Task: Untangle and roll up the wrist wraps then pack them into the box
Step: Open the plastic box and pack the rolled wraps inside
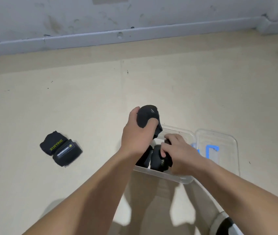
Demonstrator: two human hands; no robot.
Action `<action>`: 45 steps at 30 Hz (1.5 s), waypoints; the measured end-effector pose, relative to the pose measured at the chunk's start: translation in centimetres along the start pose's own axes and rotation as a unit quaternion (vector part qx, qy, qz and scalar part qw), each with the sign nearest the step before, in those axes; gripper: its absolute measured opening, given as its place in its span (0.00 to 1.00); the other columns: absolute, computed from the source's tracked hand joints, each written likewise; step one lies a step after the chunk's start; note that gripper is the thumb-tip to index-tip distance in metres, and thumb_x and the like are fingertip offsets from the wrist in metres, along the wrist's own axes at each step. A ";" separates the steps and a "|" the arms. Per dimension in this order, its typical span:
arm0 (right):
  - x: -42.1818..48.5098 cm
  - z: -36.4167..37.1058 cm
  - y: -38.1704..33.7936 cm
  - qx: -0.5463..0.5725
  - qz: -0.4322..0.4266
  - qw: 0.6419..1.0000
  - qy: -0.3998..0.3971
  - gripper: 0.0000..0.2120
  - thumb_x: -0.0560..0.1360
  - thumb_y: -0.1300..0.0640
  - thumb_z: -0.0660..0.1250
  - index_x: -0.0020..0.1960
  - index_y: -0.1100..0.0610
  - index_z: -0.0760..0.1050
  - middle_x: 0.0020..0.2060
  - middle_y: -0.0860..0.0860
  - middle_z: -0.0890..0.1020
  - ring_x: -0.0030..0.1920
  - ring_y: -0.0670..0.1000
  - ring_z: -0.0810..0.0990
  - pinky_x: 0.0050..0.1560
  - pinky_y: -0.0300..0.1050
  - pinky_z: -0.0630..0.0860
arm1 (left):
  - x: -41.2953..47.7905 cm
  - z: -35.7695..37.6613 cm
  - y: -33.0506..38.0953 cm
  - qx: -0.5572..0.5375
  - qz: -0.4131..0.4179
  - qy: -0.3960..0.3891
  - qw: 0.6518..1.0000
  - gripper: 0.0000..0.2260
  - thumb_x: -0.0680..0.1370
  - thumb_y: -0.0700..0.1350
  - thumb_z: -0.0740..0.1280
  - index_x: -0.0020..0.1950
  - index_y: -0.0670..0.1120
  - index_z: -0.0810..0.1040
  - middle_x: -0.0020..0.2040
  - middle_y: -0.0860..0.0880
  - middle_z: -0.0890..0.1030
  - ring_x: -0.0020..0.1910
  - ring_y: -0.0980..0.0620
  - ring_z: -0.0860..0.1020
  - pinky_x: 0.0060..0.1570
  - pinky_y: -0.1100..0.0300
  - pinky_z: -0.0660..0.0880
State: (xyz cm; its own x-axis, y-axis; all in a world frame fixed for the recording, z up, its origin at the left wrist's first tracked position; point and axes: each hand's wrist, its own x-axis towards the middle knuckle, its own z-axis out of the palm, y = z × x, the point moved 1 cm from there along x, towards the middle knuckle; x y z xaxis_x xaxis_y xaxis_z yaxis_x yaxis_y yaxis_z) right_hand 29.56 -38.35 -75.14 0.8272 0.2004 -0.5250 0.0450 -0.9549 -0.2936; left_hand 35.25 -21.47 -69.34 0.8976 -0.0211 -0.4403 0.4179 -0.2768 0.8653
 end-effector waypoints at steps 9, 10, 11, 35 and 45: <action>-0.4 2.7 1.6 0.003 0.068 0.998 0.000 0.12 0.78 0.49 0.67 0.60 0.49 0.79 0.56 0.47 0.73 0.57 0.53 0.74 0.46 0.46 0.73 | 3.5 1.9 -2.3 0.502 0.214 -0.198 0.814 0.29 0.65 0.49 0.73 0.66 0.56 0.70 0.57 0.55 0.79 0.57 0.50 0.76 0.51 0.53 0.78; -0.4 2.9 1.5 -0.009 0.065 0.998 -0.006 0.13 0.78 0.50 0.68 0.61 0.48 0.80 0.56 0.47 0.73 0.58 0.53 0.73 0.46 0.46 0.72 | 3.7 2.1 -2.8 0.528 0.243 -0.217 0.784 0.28 0.66 0.48 0.72 0.65 0.55 0.72 0.58 0.55 0.79 0.58 0.49 0.76 0.54 0.53 0.76; -0.4 3.1 1.4 -0.015 0.060 0.998 -0.016 0.13 0.77 0.51 0.68 0.61 0.48 0.81 0.56 0.47 0.72 0.58 0.53 0.72 0.46 0.46 0.72 | 3.9 2.3 -3.4 0.556 0.279 -0.214 0.753 0.27 0.65 0.46 0.71 0.64 0.54 0.73 0.58 0.55 0.79 0.59 0.48 0.75 0.58 0.52 0.74; 3.0 6.8 1.2 0.319 0.153 0.933 0.059 0.19 0.65 0.42 0.69 0.56 0.43 0.76 0.52 0.47 0.81 0.58 0.52 0.78 0.62 0.53 0.79 | 5.3 5.4 -5.3 0.698 0.189 -0.150 0.674 0.20 0.78 0.40 0.68 0.69 0.44 0.70 0.64 0.45 0.74 0.65 0.42 0.70 0.50 0.54 0.63; 3.1 7.1 1.1 0.242 0.150 0.957 0.054 0.25 0.75 0.44 0.69 0.71 0.42 0.70 0.60 0.45 0.78 0.69 0.52 0.69 0.69 0.51 0.71 | 3.9 4.9 -7.1 0.709 0.343 -0.136 0.601 0.09 0.68 0.37 0.65 0.46 0.45 0.78 0.45 0.47 0.76 0.46 0.45 0.75 0.45 0.55 0.69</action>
State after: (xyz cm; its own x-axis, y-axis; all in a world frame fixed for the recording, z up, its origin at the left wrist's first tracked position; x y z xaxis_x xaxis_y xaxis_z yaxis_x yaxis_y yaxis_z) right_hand 28.17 -37.18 -82.73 0.8162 -0.1159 -0.5660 -0.4471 -0.7472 -0.4917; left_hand 35.04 -24.24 -78.39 0.6543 -0.6999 -0.2865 -0.7496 -0.6502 -0.1239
